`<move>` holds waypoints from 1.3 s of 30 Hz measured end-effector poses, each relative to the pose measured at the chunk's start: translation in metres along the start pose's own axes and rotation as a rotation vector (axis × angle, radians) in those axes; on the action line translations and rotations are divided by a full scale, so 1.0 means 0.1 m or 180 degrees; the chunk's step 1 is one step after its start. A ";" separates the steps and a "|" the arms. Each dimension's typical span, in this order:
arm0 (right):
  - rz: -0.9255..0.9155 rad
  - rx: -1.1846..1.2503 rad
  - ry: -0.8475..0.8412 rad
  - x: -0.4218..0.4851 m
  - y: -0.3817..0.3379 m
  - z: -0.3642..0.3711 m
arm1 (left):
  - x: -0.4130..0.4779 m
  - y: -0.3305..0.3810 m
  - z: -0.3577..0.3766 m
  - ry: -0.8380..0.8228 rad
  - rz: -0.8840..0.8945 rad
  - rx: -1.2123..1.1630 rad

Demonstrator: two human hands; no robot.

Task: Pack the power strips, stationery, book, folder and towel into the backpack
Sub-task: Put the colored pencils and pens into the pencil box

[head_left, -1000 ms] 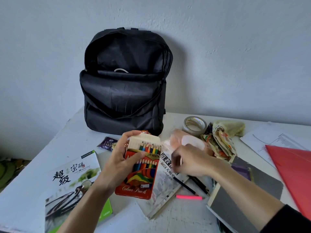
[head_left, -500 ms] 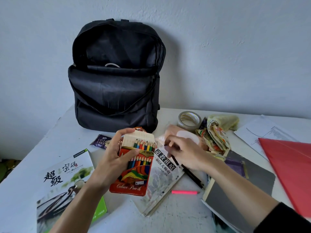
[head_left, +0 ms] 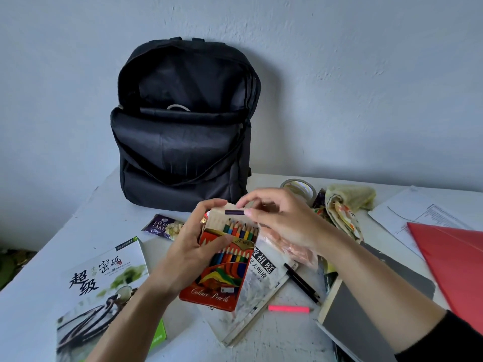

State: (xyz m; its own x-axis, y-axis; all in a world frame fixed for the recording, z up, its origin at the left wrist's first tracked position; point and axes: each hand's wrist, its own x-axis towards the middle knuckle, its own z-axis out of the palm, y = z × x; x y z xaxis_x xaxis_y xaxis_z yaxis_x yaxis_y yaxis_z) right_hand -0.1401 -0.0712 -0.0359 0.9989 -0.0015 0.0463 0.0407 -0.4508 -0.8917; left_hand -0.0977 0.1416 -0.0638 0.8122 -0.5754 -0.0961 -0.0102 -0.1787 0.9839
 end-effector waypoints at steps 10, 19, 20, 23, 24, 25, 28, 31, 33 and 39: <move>-0.0004 0.0910 0.0373 0.23 0.00 0.05 | 0.04 0.09 0.03 -0.0130 0.0098 -0.0004; 0.0026 0.0789 0.0592 0.33 -0.13 0.13 | 0.09 0.13 0.04 -0.0151 0.0208 0.0059; 0.0048 0.0685 0.0656 0.34 -0.13 0.14 | 0.09 0.12 0.04 -0.0145 0.0226 0.0078; 0.0025 0.0431 0.0747 0.37 -0.08 0.18 | 0.09 0.12 0.04 -0.0133 0.0219 0.0084; 0.0015 0.0344 0.0762 0.38 -0.06 0.18 | 0.09 0.12 0.04 -0.0147 0.0206 0.0034; 0.0006 0.0268 0.0776 0.38 -0.04 0.18 | 0.08 0.11 0.04 -0.0152 0.0195 -0.0012; -0.0014 0.0163 0.0814 0.39 -0.02 0.20 | 0.07 0.11 0.03 -0.0128 0.0192 -0.0054; -0.0069 -0.0009 0.0890 0.39 -0.02 0.22 | 0.07 0.12 0.05 -0.0153 0.0179 -0.0058; -0.0116 -0.0162 0.0869 0.38 -0.03 0.21 | 0.07 0.13 0.05 -0.0145 0.0163 -0.0094; -0.0500 -0.0252 0.0895 0.31 -0.06 0.21 | 0.08 0.11 0.07 -0.0020 0.0123 -0.0166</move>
State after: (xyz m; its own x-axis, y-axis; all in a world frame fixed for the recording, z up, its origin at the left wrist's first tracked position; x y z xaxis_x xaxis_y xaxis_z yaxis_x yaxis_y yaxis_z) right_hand -0.1087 -0.0501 -0.0384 0.9348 -0.1680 0.3128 0.1807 -0.5331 -0.8265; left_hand -0.0950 0.1293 -0.0549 0.8082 -0.5860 -0.0585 -0.0111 -0.1145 0.9934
